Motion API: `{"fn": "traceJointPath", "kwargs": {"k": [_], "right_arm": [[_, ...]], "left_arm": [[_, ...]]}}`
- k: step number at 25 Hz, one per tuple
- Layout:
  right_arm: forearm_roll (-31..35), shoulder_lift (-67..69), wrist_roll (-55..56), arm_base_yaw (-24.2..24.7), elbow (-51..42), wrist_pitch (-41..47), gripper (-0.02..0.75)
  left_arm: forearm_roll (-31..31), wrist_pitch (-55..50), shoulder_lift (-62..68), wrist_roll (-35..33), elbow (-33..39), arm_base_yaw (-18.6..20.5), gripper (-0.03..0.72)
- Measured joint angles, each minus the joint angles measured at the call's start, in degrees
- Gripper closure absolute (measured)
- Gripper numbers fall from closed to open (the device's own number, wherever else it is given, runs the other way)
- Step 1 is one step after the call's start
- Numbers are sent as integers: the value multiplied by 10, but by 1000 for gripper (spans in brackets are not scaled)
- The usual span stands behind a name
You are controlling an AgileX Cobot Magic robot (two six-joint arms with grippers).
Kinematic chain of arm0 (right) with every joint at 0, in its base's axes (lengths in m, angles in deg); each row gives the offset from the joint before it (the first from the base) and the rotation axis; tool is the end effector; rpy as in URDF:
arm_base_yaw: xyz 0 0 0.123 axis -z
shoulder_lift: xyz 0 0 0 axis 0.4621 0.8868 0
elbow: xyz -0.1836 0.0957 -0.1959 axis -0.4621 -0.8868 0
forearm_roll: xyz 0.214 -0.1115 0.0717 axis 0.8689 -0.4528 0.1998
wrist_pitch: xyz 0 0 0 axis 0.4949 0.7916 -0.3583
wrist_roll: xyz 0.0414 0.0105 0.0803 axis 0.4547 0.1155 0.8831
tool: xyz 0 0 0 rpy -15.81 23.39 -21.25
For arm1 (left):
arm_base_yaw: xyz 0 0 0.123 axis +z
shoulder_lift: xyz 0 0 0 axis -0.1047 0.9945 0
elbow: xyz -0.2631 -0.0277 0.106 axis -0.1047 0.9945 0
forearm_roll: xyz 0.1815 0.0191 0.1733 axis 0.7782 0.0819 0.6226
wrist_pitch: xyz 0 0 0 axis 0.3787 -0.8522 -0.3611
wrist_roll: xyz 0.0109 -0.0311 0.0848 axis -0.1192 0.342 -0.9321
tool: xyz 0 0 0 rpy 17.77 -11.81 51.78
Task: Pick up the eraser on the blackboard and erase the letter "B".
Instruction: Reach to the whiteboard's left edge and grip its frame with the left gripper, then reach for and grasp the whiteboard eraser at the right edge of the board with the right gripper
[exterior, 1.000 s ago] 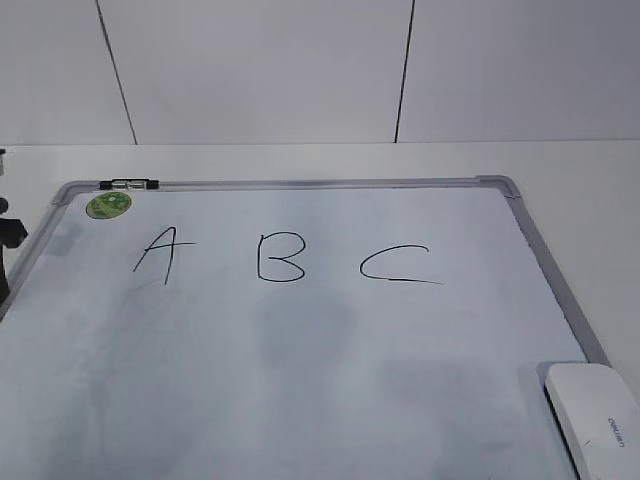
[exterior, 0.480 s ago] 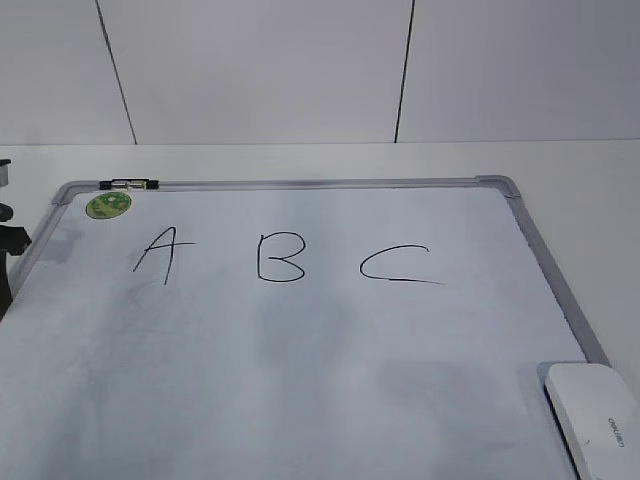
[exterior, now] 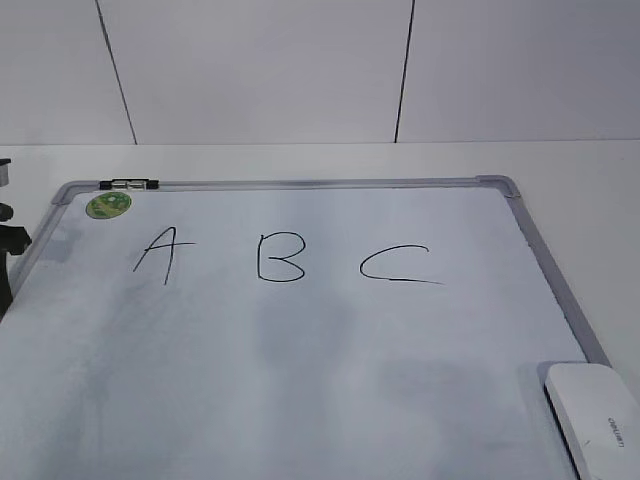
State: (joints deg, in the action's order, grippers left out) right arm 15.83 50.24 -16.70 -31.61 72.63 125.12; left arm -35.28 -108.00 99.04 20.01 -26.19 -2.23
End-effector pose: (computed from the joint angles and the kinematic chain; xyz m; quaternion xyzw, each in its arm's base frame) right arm -0.0101 -0.0088 0.2665 -0.0200 0.8754 -0.0279 0.4822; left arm 0.3619 0.0134 0.1540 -0.0169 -0.9980 0.0591 0.0149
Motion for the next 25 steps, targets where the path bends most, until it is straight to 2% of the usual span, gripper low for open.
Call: {"fn": "traceJointPath", "kwargs": {"k": [25], "right_arm": [[0,0,1,0,0,0,190]], "left_arm": [[0,1,1,0,0,0,449]]}}
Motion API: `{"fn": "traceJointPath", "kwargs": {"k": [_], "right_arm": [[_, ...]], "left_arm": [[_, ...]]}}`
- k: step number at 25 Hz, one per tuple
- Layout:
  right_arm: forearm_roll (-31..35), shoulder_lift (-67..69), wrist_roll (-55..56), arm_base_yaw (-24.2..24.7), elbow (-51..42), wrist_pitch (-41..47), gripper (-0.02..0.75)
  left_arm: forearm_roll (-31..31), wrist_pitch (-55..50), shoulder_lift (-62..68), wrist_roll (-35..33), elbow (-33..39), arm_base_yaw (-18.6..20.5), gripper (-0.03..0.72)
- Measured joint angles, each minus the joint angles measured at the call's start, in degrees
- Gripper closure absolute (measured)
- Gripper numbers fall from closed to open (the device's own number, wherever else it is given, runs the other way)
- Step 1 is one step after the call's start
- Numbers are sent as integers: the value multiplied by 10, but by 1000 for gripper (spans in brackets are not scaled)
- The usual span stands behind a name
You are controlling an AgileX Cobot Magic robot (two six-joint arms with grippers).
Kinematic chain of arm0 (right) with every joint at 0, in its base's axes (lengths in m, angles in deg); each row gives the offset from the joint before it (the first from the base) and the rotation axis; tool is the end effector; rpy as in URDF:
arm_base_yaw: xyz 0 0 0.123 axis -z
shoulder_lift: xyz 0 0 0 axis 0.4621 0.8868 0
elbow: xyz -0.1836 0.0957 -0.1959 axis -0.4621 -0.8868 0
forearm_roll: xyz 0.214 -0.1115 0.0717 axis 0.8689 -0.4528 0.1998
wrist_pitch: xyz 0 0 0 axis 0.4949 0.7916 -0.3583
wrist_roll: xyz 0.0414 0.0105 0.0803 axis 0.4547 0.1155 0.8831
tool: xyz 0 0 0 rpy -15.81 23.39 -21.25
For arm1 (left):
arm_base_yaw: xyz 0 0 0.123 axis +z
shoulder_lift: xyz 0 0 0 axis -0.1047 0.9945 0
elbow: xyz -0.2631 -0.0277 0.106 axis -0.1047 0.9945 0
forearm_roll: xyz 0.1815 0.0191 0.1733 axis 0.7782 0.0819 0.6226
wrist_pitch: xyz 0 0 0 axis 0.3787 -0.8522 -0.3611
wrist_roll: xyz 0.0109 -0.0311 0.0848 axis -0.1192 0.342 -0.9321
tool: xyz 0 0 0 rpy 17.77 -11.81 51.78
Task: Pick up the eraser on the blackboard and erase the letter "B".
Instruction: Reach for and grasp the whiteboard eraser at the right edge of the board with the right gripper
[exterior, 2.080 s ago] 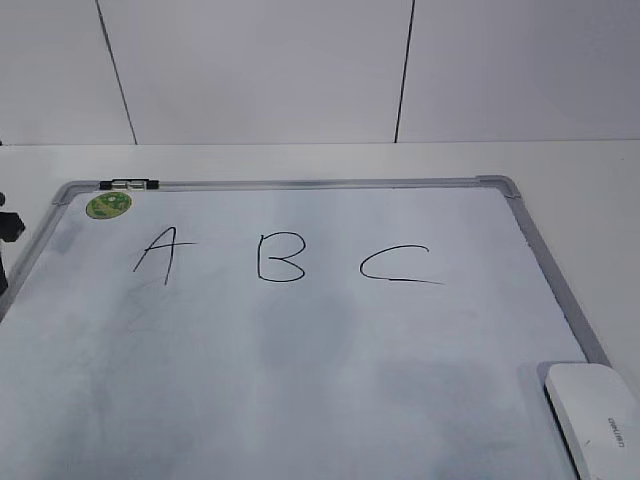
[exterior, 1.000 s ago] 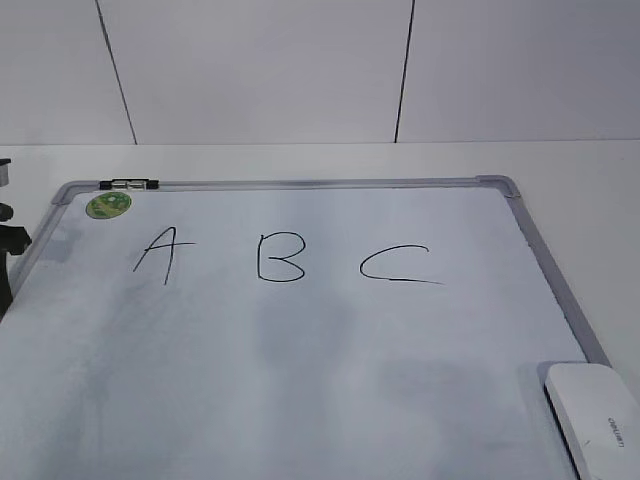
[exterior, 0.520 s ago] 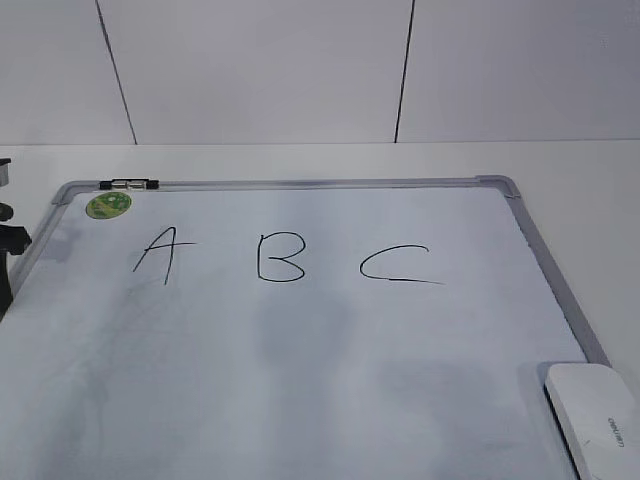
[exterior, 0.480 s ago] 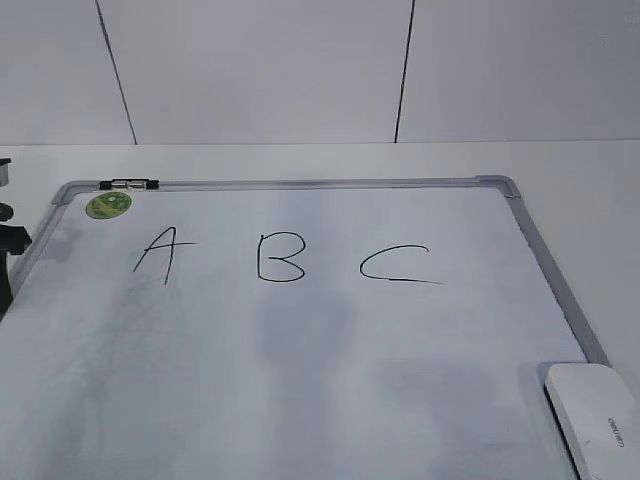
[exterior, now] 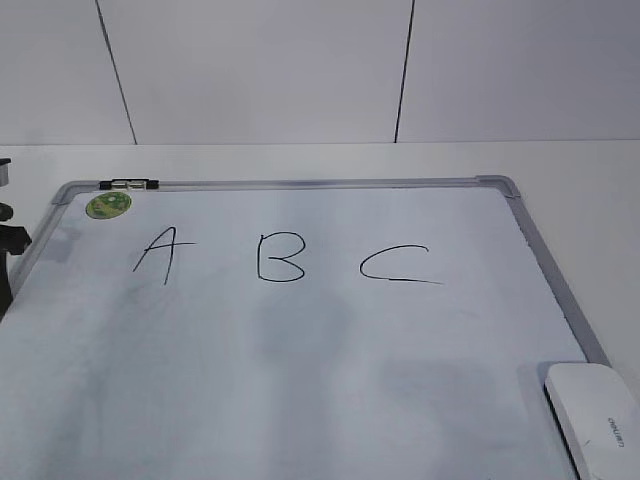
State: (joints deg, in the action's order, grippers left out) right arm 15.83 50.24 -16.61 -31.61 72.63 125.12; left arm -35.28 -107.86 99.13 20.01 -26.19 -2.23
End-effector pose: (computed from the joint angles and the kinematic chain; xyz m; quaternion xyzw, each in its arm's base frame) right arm -0.0101 -0.0088 0.2665 -0.0193 0.8754 -0.0275 0.4822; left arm 0.3622 0.0134 0.1535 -0.0168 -0.9980 0.0590 0.0145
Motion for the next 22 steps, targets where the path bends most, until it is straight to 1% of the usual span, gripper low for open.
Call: {"fn": "traceJointPath", "kwargs": {"k": [14,16,20,22], "right_arm": [[0,0,0,0,0,0,190],[0,0,0,0,0,0,190],[0,0,0,0,0,0,190],[0,0,0,0,0,0,190]], "left_arm": [[-4,-6,6,0,-6,1,452],[-4,-7,7,0,-6,1,482],[-9,-12,7,0,-7,1,608],[-9,-13,7,0,-8,1,649]]}}
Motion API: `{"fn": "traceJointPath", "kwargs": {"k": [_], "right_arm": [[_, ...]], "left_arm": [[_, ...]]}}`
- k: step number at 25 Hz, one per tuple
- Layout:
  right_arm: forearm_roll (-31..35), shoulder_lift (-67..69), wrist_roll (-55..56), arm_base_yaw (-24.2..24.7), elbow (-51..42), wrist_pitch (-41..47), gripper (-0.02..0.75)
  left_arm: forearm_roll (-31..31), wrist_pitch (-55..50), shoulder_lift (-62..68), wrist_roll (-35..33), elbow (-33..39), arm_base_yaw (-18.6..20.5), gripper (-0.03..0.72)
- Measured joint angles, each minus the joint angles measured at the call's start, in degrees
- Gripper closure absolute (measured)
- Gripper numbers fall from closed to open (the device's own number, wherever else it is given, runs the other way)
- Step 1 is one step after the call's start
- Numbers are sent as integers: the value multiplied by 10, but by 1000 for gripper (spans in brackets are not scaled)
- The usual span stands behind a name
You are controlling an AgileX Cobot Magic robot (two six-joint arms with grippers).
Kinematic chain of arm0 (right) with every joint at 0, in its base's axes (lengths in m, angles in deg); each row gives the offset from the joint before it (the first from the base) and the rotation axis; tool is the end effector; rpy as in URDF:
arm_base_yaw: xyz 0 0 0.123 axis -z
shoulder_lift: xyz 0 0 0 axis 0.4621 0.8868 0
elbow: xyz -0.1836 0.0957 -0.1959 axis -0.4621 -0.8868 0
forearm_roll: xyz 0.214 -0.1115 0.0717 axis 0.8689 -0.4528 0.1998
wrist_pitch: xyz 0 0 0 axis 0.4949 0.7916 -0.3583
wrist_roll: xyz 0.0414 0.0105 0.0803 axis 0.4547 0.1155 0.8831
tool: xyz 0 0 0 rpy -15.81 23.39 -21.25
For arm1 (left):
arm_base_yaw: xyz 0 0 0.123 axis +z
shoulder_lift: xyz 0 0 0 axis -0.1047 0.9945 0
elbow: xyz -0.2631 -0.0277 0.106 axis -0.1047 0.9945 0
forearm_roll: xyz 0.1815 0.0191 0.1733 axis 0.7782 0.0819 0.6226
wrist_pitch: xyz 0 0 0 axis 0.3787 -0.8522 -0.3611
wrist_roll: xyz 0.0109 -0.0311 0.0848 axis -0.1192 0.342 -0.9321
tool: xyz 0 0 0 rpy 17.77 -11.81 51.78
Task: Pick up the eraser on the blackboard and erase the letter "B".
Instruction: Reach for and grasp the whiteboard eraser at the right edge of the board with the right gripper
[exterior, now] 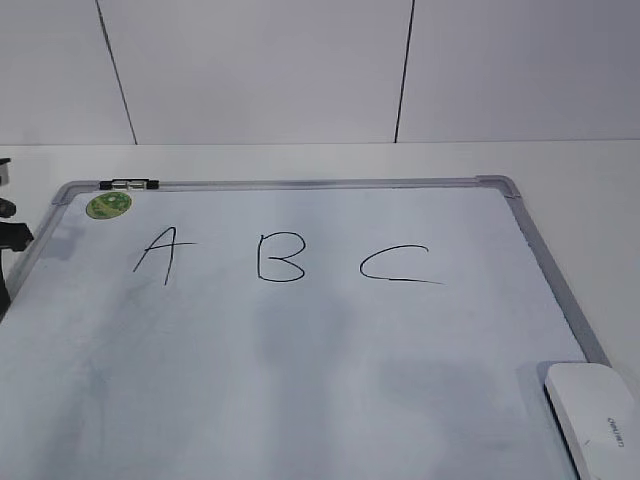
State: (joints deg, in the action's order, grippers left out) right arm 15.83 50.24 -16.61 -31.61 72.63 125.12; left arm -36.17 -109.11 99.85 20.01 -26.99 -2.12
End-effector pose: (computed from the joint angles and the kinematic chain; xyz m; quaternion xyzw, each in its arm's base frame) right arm -0.0101 -0.0088 0.2665 -0.0193 0.8754 -0.0275 0.4822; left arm 0.3637 0.0129 0.1521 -0.0123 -0.9974 0.0672 0.0237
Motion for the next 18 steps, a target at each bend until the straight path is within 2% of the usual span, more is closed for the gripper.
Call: {"fn": "traceJointPath", "kwargs": {"k": [10,18], "right_arm": [[-6,0,4,0,6,5,190],[24,27,25,0,40,62,190]], "left_arm": [[-4,-1,1,5,0,0,669],[-4,-5,1,6,-1,0,673]]}}
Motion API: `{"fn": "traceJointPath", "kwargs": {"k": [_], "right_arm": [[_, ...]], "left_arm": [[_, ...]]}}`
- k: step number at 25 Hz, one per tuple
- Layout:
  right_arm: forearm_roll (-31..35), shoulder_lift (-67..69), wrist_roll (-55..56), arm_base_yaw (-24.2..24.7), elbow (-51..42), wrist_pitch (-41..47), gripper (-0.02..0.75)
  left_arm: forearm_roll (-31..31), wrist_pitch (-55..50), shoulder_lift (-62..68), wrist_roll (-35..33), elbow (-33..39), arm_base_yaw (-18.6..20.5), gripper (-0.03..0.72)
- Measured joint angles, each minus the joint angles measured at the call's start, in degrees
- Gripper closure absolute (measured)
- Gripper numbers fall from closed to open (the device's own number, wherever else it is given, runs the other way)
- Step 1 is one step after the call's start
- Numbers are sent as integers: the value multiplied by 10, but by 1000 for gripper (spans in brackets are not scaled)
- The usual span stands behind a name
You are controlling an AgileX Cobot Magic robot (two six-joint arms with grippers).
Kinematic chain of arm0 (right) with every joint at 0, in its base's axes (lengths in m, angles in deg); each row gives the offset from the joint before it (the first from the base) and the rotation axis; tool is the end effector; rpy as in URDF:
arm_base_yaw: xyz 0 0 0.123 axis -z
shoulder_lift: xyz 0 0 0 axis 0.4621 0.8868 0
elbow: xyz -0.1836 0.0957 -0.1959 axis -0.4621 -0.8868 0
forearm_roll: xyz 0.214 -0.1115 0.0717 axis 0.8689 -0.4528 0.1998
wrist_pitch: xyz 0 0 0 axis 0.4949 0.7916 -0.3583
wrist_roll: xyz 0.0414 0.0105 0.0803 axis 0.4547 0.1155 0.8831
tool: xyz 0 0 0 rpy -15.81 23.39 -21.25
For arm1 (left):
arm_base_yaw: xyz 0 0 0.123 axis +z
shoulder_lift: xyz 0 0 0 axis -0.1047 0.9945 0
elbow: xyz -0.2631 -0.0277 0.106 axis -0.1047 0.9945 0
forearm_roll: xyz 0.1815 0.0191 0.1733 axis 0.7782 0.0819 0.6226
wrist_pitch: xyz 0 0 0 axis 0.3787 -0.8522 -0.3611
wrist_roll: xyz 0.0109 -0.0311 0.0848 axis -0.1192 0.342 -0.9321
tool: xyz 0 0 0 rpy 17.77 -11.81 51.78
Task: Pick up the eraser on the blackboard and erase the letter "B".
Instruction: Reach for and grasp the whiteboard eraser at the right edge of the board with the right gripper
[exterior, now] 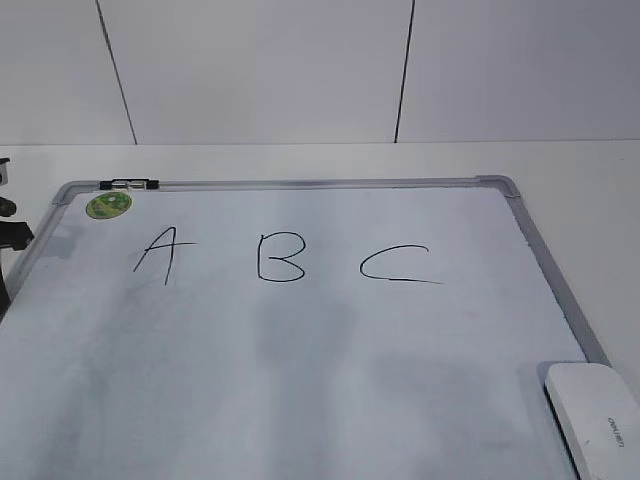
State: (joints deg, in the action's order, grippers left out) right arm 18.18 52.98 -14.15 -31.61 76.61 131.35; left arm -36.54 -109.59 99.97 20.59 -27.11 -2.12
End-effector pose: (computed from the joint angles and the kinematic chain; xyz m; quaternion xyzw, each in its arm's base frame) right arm -0.0163 -0.0061 0.2775 -0.0006 0.8964 0.0009 0.4432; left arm 0.3636 0.0123 0.1520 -0.0058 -0.9971 0.0704 0.0279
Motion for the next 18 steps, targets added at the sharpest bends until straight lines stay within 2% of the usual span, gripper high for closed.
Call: {"fn": "traceJointPath", "kwargs": {"k": [7,12,18], "right_arm": [[24,83,1,0,38,2,190],[64,149,1,0,40,2,190],[81,215,4,0,40,1,190]], "left_arm": [[0,-1,0,0,0,0,675],[0,-2,0,0,0,0,675],[0,-4,1,0,-1,0,675]]}}
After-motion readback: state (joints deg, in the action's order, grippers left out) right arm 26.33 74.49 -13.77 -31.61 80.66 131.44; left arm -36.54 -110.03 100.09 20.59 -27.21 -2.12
